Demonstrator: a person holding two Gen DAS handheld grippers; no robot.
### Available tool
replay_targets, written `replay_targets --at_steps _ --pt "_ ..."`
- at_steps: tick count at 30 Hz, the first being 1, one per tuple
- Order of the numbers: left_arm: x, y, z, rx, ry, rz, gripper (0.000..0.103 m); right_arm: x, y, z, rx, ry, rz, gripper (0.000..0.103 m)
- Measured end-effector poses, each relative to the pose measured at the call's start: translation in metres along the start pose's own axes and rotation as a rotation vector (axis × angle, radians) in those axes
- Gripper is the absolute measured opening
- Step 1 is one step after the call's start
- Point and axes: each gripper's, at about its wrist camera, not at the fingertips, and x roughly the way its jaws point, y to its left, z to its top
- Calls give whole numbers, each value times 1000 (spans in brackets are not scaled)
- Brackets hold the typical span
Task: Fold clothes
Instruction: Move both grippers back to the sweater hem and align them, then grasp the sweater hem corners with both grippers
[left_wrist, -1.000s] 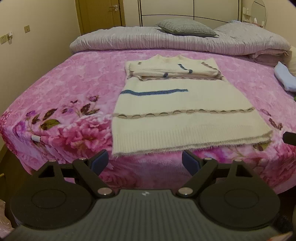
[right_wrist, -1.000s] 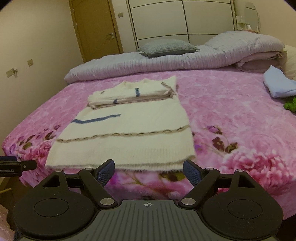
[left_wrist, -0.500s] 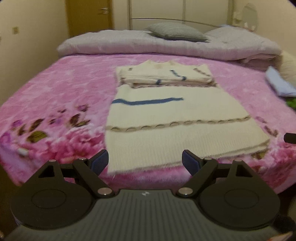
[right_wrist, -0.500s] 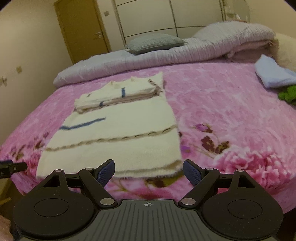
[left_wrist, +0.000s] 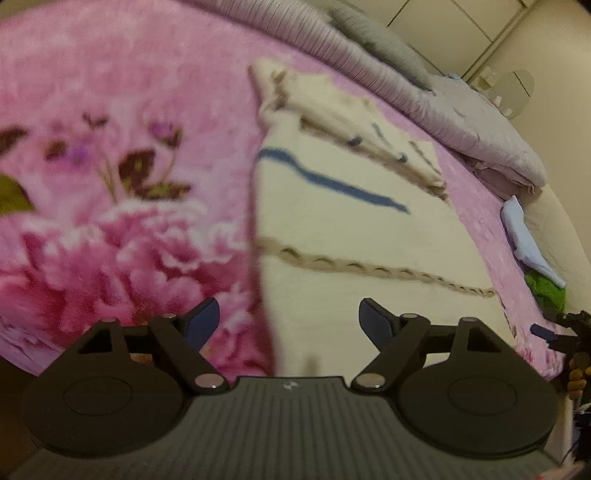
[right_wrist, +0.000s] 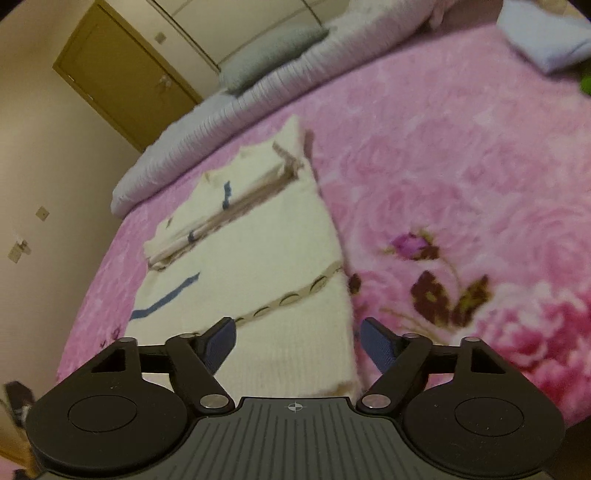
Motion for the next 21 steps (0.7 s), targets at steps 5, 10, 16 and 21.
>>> replay_targets --at_steps 5,10,16,21 --pt "12 11 -2 -11 -16 -111 80 29 -26 15 58 87 17 77" --pt "20 15 -8 -27 -12 -256 75 54 -48 13 132 170 42 68" --pt "29 18 -9 -63 -76 -283 76 57 -60 15 155 182 79 52" --pt "26 11 -12 18 -50 -296 75 60 -59 8 135 221 138 50"
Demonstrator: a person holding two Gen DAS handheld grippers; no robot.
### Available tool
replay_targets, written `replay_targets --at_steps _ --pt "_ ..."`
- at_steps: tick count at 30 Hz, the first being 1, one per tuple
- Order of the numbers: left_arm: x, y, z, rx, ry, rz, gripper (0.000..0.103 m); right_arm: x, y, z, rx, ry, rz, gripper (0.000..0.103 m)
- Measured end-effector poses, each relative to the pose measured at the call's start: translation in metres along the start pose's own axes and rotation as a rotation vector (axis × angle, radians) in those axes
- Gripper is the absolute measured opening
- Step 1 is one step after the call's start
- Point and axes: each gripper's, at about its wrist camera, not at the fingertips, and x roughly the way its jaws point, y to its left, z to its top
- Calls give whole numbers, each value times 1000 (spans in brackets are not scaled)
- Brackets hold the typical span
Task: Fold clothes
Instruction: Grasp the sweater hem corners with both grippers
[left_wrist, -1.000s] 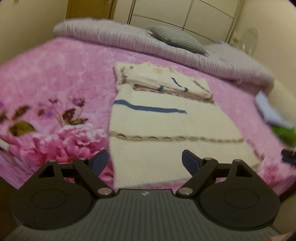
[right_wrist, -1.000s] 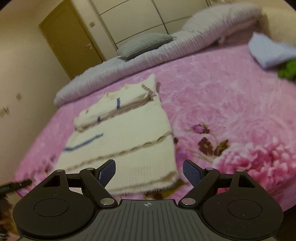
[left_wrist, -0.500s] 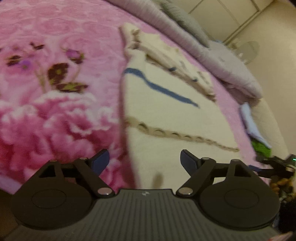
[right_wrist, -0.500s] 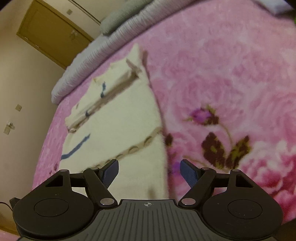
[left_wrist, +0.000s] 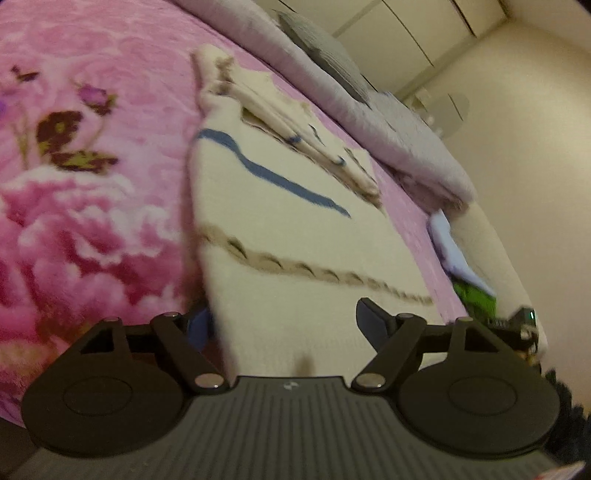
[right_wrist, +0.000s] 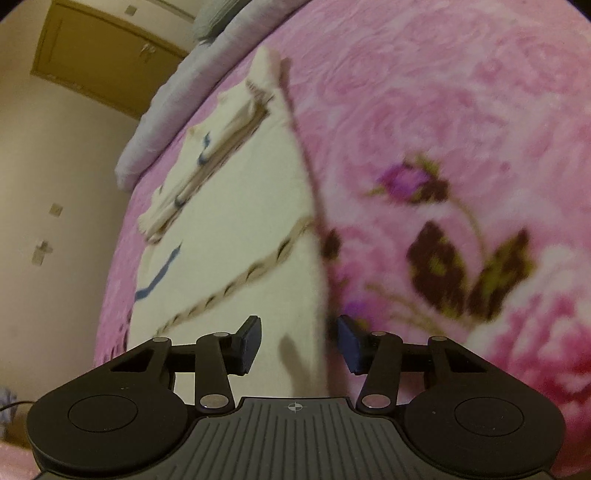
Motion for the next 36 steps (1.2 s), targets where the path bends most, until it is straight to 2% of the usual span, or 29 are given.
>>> replay_targets --at_steps 1,3,5,7,8,9,10,12,13,15,16,20,26,30,36 --pt "-1 1 -2 1 1 -8 74 1 0 -3 -5 13 16 50" --pt "-1 6 -1 -35 -4 -24 71 4 -3 -9 -1 24 41 43" --pt "8 6 5 -53 7 -34 71 6 -10 -8 33 12 48 29" --pt "17 6 11 -67 18 -44 65 13 -14 -5 63 -2 86 29" --pt "21 5 12 -58 23 -38 57 17 -13 -3 63 -1 94 29" --pt "22 6 12 -53 26 -28 43 20 -11 -2 56 1 97 29" --pt "24 7 12 -50 28 -16 34 22 -8 -2 50 3 101 29" --pt "23 16 7 -91 34 -12 8 27 -7 -1 40 7 104 22" --pt "22 21 4 -125 36 -27 7 27 -8 -1 38 9 97 15" --pt "20 31 -1 -194 37 -63 7 26 -12 -4 53 0 103 13" --pt "19 30 -1 -194 39 -59 7 25 -14 -5 60 -5 106 12" --pt "12 13 10 -117 31 -15 6 12 -3 -5 40 -55 113 9" --pt "-29 -20 22 -18 -73 -31 5 -31 26 -5 -32 -173 187 7" --pt "-55 -32 11 6 -100 -35 5 -49 39 -19 -74 -195 225 7" --pt "-99 -43 -38 -32 -125 -55 5 -78 41 -70 -63 -199 218 7"
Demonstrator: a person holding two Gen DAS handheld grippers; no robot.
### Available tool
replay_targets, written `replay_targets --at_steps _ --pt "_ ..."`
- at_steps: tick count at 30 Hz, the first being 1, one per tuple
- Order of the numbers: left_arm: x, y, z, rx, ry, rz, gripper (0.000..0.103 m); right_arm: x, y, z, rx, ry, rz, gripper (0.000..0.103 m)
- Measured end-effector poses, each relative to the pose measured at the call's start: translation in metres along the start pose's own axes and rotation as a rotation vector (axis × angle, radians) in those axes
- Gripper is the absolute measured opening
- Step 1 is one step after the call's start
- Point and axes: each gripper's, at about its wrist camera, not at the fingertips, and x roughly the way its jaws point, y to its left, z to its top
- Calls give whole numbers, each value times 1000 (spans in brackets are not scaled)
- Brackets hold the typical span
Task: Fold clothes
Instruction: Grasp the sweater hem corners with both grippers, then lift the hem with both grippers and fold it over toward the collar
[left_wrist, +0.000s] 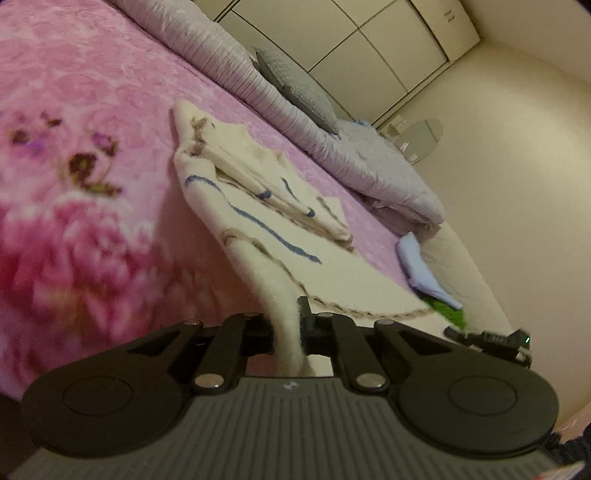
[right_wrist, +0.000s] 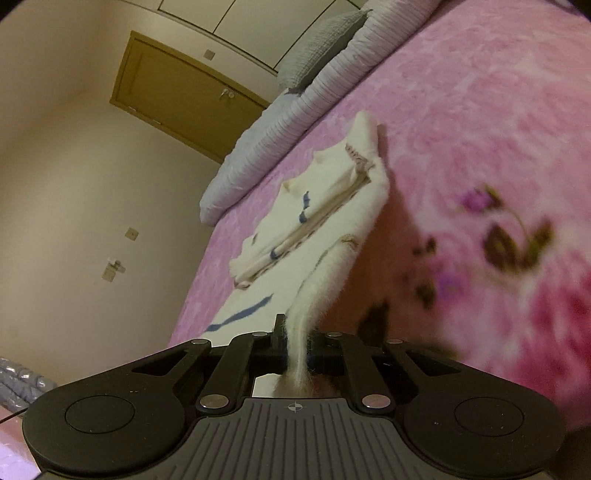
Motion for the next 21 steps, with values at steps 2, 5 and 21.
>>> replay_targets --at_steps 2,5,21 --pt "-17 0 -18 -37 -5 -12 5 -18 0 -21 17 3 4 7" --pt "-31 0 -34 -100 2 -20 5 -41 3 -43 32 24 -17 8" --pt "129 56 182 -193 -89 72 34 136 5 169 69 -126 -62 22"
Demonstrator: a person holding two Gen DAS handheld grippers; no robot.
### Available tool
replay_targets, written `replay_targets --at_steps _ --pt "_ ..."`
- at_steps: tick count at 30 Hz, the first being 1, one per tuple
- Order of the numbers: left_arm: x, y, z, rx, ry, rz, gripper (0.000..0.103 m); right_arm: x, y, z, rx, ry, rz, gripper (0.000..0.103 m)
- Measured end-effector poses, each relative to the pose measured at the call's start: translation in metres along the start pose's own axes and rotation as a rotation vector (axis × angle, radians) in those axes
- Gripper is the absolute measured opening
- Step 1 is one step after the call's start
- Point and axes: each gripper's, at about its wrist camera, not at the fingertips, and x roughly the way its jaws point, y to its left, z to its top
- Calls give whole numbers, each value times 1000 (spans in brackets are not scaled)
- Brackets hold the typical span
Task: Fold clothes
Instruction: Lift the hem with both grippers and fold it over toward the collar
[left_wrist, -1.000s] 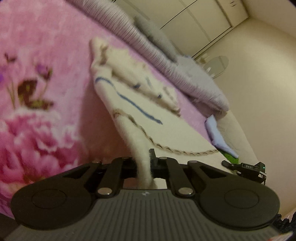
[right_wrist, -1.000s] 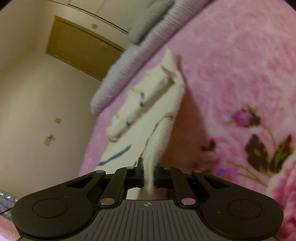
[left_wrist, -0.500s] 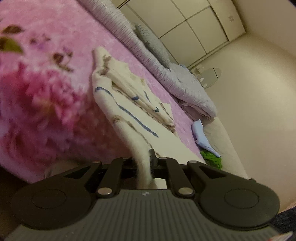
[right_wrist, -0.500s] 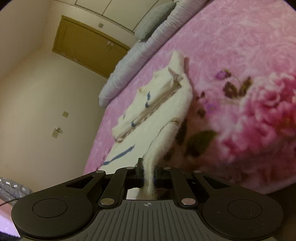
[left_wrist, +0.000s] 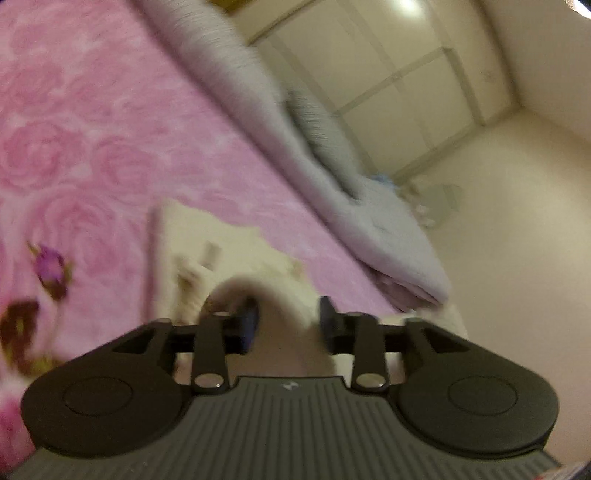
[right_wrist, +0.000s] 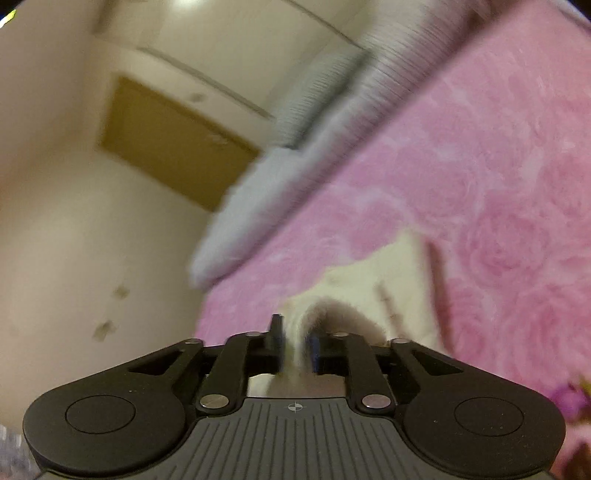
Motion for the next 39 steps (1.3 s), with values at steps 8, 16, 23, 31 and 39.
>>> replay_targets --at_steps 8,16,23,31,39 --pt "19 36 15 38 25 105 37 25 -25 16 -55 1 -98 93" --pt "71 14 25 171 111 90 47 43 -10 8 -349 97 -173 56" --pt "103 11 28 239 139 119 46 80 -14 10 -467 157 -198 43" --pt "104 5 18 350 136 144 12 126 -33 5 -490 293 -256 27" --pt "86 -31 30 528 -1 113 7 91 20 13 -723 141 -203 12"
